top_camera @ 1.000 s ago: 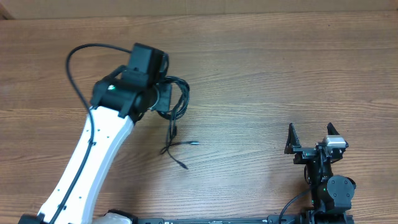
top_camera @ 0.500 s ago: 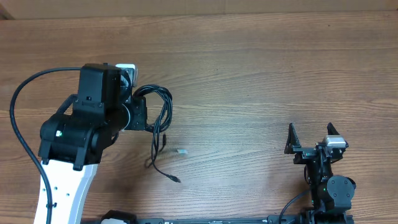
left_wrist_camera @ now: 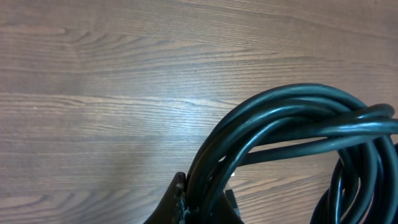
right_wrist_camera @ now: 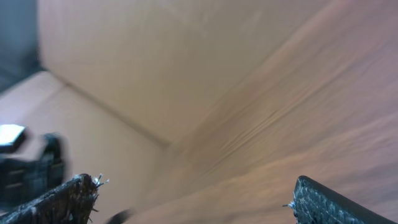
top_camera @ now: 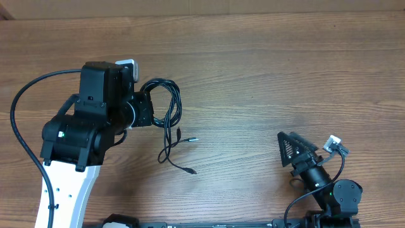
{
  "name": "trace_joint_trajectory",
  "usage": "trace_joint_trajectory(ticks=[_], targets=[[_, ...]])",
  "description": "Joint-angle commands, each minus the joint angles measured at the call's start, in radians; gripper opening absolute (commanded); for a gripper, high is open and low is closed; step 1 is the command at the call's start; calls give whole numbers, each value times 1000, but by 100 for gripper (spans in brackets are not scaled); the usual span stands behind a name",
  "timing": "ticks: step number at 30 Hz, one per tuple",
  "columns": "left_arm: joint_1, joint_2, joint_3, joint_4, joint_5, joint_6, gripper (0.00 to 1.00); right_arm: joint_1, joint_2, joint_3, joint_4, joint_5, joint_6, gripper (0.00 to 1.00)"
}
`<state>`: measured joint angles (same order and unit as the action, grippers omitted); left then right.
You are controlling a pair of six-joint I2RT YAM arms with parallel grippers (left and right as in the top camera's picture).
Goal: Untangle cables
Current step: 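Pull the held coil left while the right gripper approaches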
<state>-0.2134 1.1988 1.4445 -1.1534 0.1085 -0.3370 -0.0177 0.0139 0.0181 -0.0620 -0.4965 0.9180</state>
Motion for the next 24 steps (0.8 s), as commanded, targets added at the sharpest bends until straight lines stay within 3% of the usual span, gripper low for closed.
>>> trace_joint_trajectory(ticks=[1,5,12,15,19,24], targets=[[3,18,-8,6,23,-91,4,5,-10,-10,10,-150,179,100],[-5,26,-8,-16,23,-93,4,5,-10,-10,15,-161,-27,100],[-19,42,-10,-73,24,-95,4,5,32,66,2,-190,-64,99],[-29,53,-10,-71,23,-156,4,5,80,103,1,-251,-64,99],[-50,86,-10,-72,23,-284,4,5,209,158,1,-377,-64,99],[-89,156,-10,-51,23,-296,4,6,456,278,1,-458,-123,99]])
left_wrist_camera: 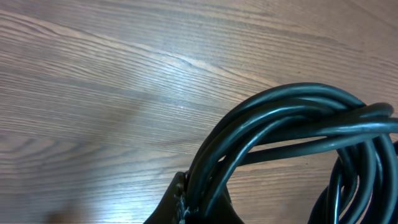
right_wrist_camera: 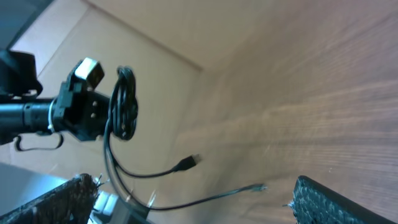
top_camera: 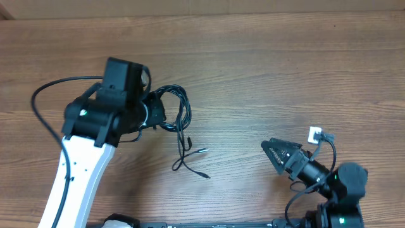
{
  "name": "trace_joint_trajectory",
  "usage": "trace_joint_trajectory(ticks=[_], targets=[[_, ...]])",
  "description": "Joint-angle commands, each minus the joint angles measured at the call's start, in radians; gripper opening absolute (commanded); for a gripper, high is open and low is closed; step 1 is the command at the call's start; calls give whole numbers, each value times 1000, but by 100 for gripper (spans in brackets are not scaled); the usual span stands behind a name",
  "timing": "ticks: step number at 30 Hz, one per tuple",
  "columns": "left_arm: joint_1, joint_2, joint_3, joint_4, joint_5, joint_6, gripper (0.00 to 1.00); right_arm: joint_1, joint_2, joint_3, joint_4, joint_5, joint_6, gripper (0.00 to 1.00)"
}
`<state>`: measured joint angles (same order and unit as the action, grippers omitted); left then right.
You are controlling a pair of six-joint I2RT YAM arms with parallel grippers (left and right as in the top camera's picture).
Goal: Untangle cables
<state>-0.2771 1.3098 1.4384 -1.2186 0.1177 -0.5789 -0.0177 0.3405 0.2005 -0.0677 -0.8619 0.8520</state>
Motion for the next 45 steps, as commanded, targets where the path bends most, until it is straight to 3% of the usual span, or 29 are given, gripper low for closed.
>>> trace_joint_trajectory(ticks=[1,4,7,12,19,23,29,31,37,38,39,45], targets=[[-32,59,-3,15,14,-54,4,6,169,121,7,-103,-69,99],[-47,97,-3,19,15,-58,4,6,322,213,41,-208,-124,99],[-51,119,-3,22,18,-116,4,23,418,227,213,-290,-71,100],[-51,124,-3,49,70,-185,4,157,553,227,417,-277,-77,99],[-51,125,-3,60,135,-184,4,459,711,227,486,5,-248,89],[-51,125,-3,44,146,-185,4,599,762,227,510,238,-271,85],[-81,125,-3,39,146,-186,4,744,793,227,561,430,-308,77],[-96,125,-3,42,146,-187,4,773,796,227,554,459,-317,66],[-116,125,-3,38,80,-184,4,805,796,227,531,455,-309,13],[-116,125,-3,36,48,-184,4,805,796,227,531,447,-284,8],[-116,125,-3,35,12,-184,4,805,796,227,532,438,-254,4],[-117,125,-3,18,-175,-135,4,801,777,227,549,306,-11,4]])
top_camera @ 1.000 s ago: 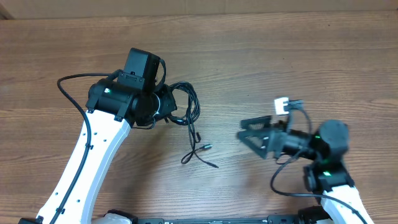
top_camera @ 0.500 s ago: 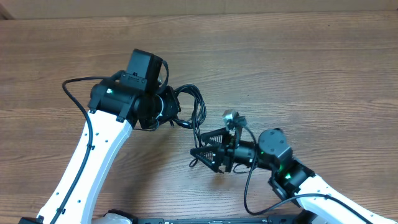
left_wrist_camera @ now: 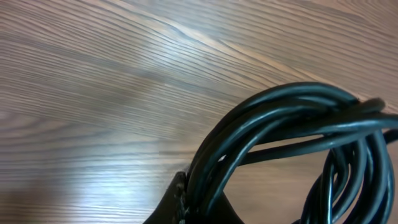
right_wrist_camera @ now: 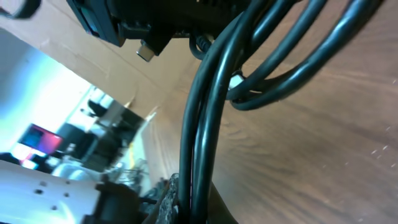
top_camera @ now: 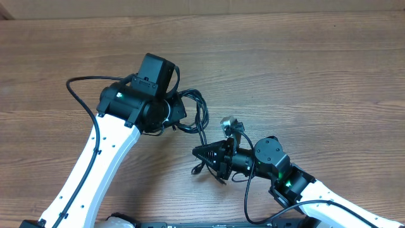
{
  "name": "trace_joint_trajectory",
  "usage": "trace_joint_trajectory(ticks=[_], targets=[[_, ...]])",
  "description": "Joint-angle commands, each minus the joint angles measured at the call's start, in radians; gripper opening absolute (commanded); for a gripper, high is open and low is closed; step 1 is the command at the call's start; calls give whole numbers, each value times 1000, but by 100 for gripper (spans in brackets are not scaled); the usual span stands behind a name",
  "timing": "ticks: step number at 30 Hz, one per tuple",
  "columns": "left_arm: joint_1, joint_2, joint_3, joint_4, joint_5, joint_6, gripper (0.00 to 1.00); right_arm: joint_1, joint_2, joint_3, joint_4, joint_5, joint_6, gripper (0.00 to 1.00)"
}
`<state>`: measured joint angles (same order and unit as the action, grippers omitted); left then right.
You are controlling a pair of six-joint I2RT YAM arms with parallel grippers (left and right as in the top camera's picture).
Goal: Untangle cables
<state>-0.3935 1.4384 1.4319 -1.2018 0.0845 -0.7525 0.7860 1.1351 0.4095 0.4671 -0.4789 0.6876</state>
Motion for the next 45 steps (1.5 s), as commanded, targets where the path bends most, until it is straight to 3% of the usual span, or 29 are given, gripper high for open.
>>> trace_joint_trajectory(ticks=[1,7,13,19,26,32,38,45], targets=[[0,-3,3,2,-159,70,4,-3,-23,18,30,-100,193,4],[-11,-3,3,17,-185,153,4,-3,-46,18,129,-151,412,4],[-113,-3,3,72,-169,246,4,-64,-46,18,179,-152,604,4],[-220,-3,3,78,-182,308,4,-154,-46,18,178,-152,629,4],[-242,-3,3,76,-172,311,4,-267,-46,18,121,-118,629,4],[-248,-3,3,107,48,454,4,-295,-46,18,117,-39,629,4],[-274,-3,3,127,156,503,4,-294,-43,18,42,48,621,4],[-312,-3,3,144,355,652,4,-294,-14,18,-27,162,609,4]])
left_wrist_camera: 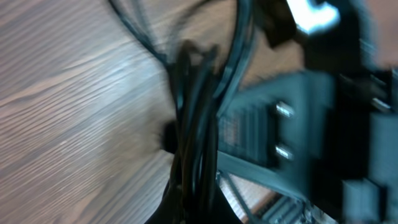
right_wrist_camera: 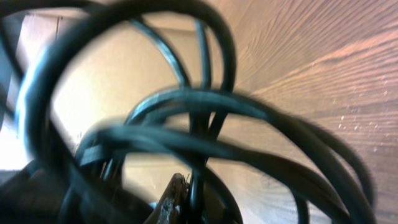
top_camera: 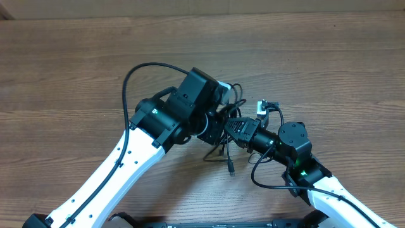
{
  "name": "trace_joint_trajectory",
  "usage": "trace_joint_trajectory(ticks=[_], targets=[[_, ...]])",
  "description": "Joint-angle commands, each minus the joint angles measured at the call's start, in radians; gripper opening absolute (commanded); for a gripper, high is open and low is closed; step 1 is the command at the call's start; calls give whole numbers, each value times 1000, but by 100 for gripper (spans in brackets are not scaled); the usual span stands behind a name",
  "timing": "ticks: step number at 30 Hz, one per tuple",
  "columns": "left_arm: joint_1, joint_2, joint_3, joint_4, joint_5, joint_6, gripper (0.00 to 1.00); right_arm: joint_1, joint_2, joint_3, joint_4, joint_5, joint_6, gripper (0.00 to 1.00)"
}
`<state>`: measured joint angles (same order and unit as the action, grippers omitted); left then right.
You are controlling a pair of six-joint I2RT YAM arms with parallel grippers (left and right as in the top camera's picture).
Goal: Untangle cables
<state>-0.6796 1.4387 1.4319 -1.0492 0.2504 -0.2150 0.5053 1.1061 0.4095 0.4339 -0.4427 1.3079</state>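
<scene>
The black cable bundle [top_camera: 223, 147] hangs above the table between both grippers, loose ends with plugs drooping toward the wood. My left gripper [top_camera: 217, 124] is shut on the bunched strands [left_wrist_camera: 194, 130], which run straight up from its jaws. My right gripper [top_camera: 230, 126] meets it from the right, almost touching, and is shut on a thin strand [right_wrist_camera: 195, 186] of the same cable. Blurred black loops [right_wrist_camera: 186, 106] fill the right wrist view. The right gripper's dark body [left_wrist_camera: 298, 124] looms close in the left wrist view.
The wooden table [top_camera: 329, 69] stretches all round the two arms. The left arm's own black lead [top_camera: 136, 76] arcs over its wrist. A small white connector [top_camera: 262, 109] sits on top of the right wrist.
Both grippers have moved right and up the table with the cable and now sit nearly nose to nose. The right gripper now holds higher in the bundle, among the loops instead of the hanging strands.
At first my left gripper held the coiled cable at the left while the right gripper stood open far to the right. The left carried the bundle toward the middle, the right closed on its hanging strands, and now both hold it close together at the centre.
</scene>
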Motion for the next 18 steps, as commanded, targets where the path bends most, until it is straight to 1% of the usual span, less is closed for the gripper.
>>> trace_joint_trajectory(ticks=[1,5,7,9,12,14,17,18], targets=[[-32,-4,3,-8,215,133,4,-14,15,18,5,145,-16,4],[-43,-4,3,-7,296,168,4,-14,16,18,5,199,-60,4],[-43,-4,3,-7,301,167,4,-14,16,18,4,198,-60,6],[-40,-4,3,-5,299,179,4,-14,16,18,0,194,-60,12],[-32,-4,3,4,285,194,4,-14,16,18,-12,171,-60,25],[-18,-4,3,7,243,193,4,-14,16,18,-26,132,-60,34],[15,-4,3,-4,170,192,4,-14,16,18,-34,58,-64,44],[30,-5,3,-10,156,192,4,-14,16,18,-33,45,-77,49]])
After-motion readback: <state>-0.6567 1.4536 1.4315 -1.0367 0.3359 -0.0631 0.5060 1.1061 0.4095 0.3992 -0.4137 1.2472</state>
